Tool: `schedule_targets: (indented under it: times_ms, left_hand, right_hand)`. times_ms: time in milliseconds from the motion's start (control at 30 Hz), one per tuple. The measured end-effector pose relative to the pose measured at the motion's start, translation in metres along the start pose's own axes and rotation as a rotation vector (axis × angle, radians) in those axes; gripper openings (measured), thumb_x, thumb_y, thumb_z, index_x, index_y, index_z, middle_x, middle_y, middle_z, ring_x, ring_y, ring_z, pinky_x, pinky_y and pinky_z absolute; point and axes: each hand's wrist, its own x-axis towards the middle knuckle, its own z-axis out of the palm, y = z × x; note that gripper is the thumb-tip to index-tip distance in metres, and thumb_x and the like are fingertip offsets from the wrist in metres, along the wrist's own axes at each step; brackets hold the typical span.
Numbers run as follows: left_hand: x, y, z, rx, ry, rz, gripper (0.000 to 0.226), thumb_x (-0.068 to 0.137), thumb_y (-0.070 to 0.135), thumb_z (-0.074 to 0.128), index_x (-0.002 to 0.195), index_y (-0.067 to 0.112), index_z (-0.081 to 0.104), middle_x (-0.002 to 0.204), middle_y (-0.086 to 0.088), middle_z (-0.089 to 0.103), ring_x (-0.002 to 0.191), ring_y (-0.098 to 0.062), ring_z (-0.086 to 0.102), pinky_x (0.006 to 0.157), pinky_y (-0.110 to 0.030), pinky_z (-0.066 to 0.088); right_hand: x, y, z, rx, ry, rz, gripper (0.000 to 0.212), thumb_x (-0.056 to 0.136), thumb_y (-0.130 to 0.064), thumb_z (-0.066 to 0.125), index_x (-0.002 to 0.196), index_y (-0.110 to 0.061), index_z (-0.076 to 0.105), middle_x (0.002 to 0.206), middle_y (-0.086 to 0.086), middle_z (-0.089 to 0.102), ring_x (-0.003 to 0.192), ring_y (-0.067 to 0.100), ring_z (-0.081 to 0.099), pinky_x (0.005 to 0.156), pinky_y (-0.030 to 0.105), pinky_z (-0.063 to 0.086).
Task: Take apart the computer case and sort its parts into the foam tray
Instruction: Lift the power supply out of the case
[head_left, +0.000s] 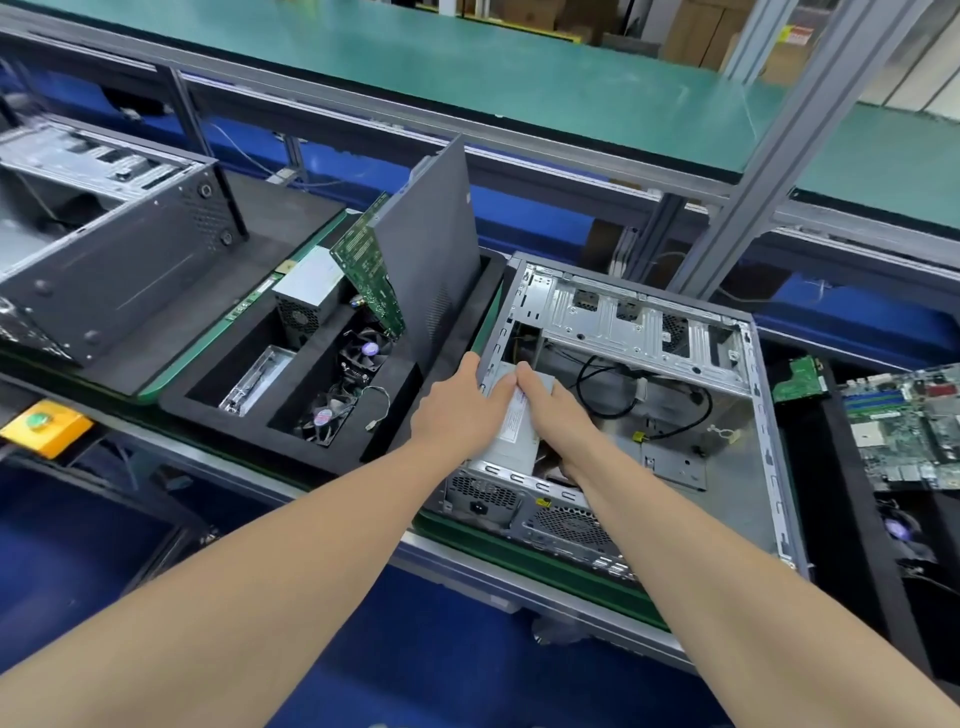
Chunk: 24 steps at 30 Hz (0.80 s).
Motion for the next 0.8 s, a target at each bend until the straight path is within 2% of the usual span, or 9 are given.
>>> schedule_targets:
  times_ms: [100, 200, 367, 433, 500, 600, 667, 733, 800]
  left_hand:
    - [0.000, 0.002, -0.001, 0.000, -0.007, -0.004, 0.054, 0.088, 0.081, 0.032, 0.118, 0.036, 0.036, 0.103, -0.002, 0.065, 0.092, -0.035, 0.064, 0.070, -0.041, 0.050]
    - [-0.003, 0.002, -0.002, -0.039, -0.007, -0.002, 0.045, 0.087, 0.081, 0.033, 0.102, 0.038, 0.034, 0.097, -0.003, 0.065, 0.091, -0.035, 0.063, 0.073, -0.043, 0.053]
    - [-0.001, 0.005, -0.003, -0.005, -0.002, -0.014, 0.058, 0.087, 0.082, 0.032, 0.121, 0.036, 0.036, 0.110, -0.004, 0.064, 0.098, -0.037, 0.063, 0.069, -0.040, 0.046]
    - [-0.003, 0.007, -0.005, -0.021, -0.004, -0.006, 0.054, 0.088, 0.081, 0.033, 0.115, 0.035, 0.036, 0.103, -0.001, 0.063, 0.094, -0.036, 0.062, 0.068, -0.040, 0.047]
    - [-0.007, 0.008, -0.008, -0.041, -0.010, 0.000, 0.048, 0.090, 0.078, 0.034, 0.109, 0.033, 0.037, 0.101, -0.003, 0.064, 0.093, -0.035, 0.062, 0.071, -0.041, 0.050]
    - [-0.009, 0.008, -0.009, -0.071, -0.039, -0.031, 0.051, 0.090, 0.071, 0.038, 0.120, 0.030, 0.045, 0.110, -0.005, 0.066, 0.098, -0.034, 0.063, 0.083, -0.045, 0.054]
    - [-0.010, 0.008, -0.010, -0.081, -0.065, -0.093, 0.057, 0.087, 0.068, 0.043, 0.126, 0.026, 0.051, 0.118, -0.006, 0.065, 0.105, -0.033, 0.062, 0.091, -0.046, 0.053]
    - [-0.008, 0.010, -0.011, -0.072, -0.084, -0.126, 0.061, 0.086, 0.066, 0.046, 0.128, 0.022, 0.054, 0.123, -0.007, 0.063, 0.109, -0.033, 0.060, 0.093, -0.045, 0.051]
    - [-0.007, 0.011, -0.010, -0.074, -0.084, -0.101, 0.056, 0.088, 0.065, 0.046, 0.124, 0.023, 0.055, 0.120, -0.006, 0.063, 0.107, -0.032, 0.060, 0.091, -0.043, 0.052]
  right_hand:
    - [0.003, 0.002, 0.000, -0.021, 0.051, -0.004, 0.118, 0.076, -0.095, 0.042, 0.166, -0.020, 0.030, 0.170, 0.004, 0.034, 0.152, 0.028, 0.038, 0.121, 0.046, 0.036]
    - [0.002, 0.003, 0.000, -0.037, 0.037, -0.027, 0.112, 0.080, -0.093, 0.040, 0.166, -0.022, 0.031, 0.169, 0.003, 0.035, 0.152, 0.027, 0.038, 0.121, 0.046, 0.036]
    - [0.005, 0.002, 0.000, -0.040, 0.042, -0.010, 0.109, 0.084, -0.091, 0.040, 0.167, -0.022, 0.029, 0.170, 0.002, 0.033, 0.153, 0.027, 0.036, 0.121, 0.046, 0.036]
    - [0.000, -0.001, 0.000, -0.030, 0.041, -0.004, 0.108, 0.083, -0.093, 0.040, 0.165, -0.023, 0.032, 0.169, 0.002, 0.036, 0.152, 0.027, 0.038, 0.121, 0.048, 0.036]
    - [-0.007, -0.005, 0.000, -0.020, 0.047, 0.031, 0.107, 0.083, -0.093, 0.040, 0.164, -0.023, 0.035, 0.166, 0.002, 0.040, 0.146, 0.027, 0.043, 0.115, 0.046, 0.040]
    - [-0.016, -0.008, -0.005, 0.020, -0.059, 0.114, 0.111, 0.082, -0.096, 0.040, 0.165, -0.023, 0.028, 0.167, 0.001, 0.034, 0.136, 0.028, 0.046, 0.103, 0.048, 0.039]
    - [-0.018, -0.009, -0.009, 0.058, -0.204, 0.155, 0.119, 0.075, -0.102, 0.037, 0.169, -0.034, 0.013, 0.176, -0.005, 0.011, 0.158, 0.026, 0.024, 0.120, 0.057, 0.026]
    - [-0.019, -0.009, -0.011, 0.048, -0.274, 0.168, 0.127, 0.065, -0.108, 0.038, 0.168, -0.041, 0.004, 0.177, -0.012, -0.005, 0.163, 0.017, 0.002, 0.126, 0.059, 0.012]
    - [-0.017, -0.007, -0.010, 0.023, -0.280, 0.165, 0.134, 0.059, -0.111, 0.040, 0.168, -0.043, 0.001, 0.175, -0.017, -0.010, 0.163, 0.014, -0.003, 0.126, 0.061, 0.009]
